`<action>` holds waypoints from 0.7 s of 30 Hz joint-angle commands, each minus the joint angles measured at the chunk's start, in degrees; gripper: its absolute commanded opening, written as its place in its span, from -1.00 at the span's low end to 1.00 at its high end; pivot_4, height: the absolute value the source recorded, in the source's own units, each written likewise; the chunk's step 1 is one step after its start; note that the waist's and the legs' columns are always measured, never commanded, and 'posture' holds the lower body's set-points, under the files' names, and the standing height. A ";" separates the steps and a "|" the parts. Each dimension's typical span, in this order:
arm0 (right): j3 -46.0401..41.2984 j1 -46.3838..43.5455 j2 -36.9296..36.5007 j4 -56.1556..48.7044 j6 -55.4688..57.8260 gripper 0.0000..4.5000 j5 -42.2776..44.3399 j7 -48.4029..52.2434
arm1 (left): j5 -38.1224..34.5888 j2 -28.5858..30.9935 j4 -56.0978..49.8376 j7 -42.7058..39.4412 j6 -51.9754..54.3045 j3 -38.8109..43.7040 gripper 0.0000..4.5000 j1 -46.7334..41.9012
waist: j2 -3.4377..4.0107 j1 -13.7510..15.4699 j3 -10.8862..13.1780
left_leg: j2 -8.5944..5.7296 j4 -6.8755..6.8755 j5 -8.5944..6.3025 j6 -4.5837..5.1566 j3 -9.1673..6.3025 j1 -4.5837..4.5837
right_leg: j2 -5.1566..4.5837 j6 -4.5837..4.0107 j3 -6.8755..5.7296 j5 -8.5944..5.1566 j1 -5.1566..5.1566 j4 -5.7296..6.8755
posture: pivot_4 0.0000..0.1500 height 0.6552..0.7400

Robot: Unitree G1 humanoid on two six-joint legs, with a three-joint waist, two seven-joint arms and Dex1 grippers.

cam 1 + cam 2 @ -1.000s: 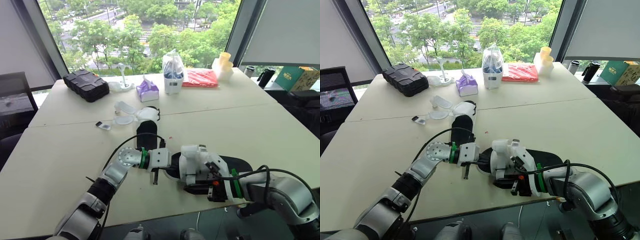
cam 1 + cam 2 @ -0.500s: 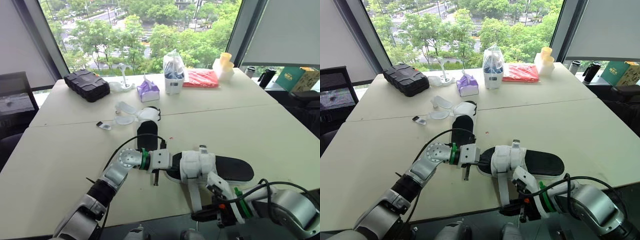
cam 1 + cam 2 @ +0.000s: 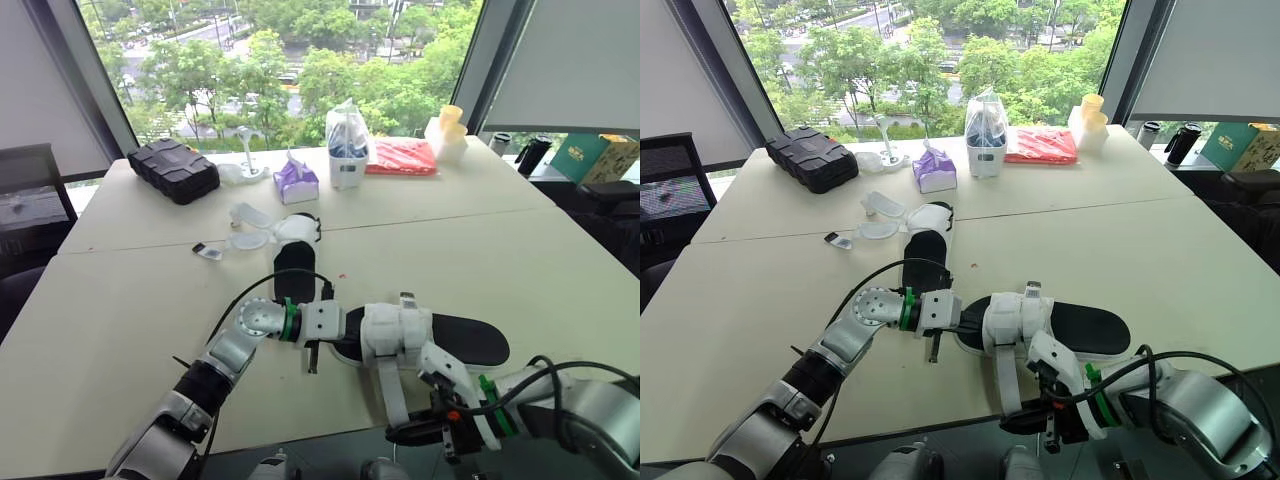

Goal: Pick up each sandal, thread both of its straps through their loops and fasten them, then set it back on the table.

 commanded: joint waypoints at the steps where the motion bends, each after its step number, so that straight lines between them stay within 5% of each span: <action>1: -6.56 -6.26 -2.12 -4.48 0.73 -0.98 5.40 0.88 | 2.30 -0.10 2.13 -0.43 -0.53 -2.21 -1.00 0.31 | 0.00 -0.01 0.00 | 0.00 0.01 0.00 0.00 0.00 0.01 | 0.00 -0.03 0.00 -0.01 0.02 0.00 | 1.00 1.00; 9: -4.05 -14.48 -2.02 0.04 1.06 -0.98 4.87 0.63 | 2.74 -0.79 4.46 -0.31 -2.43 -2.52 -1.00 -0.65 | -0.04 0.14 0.00 | -0.03 0.02 -0.01 0.02 -0.02 -0.04 | -0.10 0.01 -0.05 0.00 0.03 -0.05 | 1.00 1.00; 20: 6.96 -22.20 2.11 16.85 -7.30 -0.98 -11.70 -0.71 | 2.97 -0.34 4.17 0.03 -3.02 -2.29 -1.00 -0.20 | -0.05 -0.03 -0.04 | -0.04 0.05 0.01 0.04 0.01 0.00 | -0.14 -0.13 -0.05 -0.06 0.09 -0.05 | 1.00 1.00; 21: 6.59 -22.63 2.72 17.36 -6.89 -0.85 -11.27 -0.63 | 2.96 -0.27 4.04 0.05 -2.98 -2.28 -1.00 -0.10 | -0.06 -0.07 -0.05 | -0.04 0.05 0.01 0.04 0.01 0.01 | -0.14 -0.14 -0.04 -0.06 0.09 -0.04 | 1.00 1.00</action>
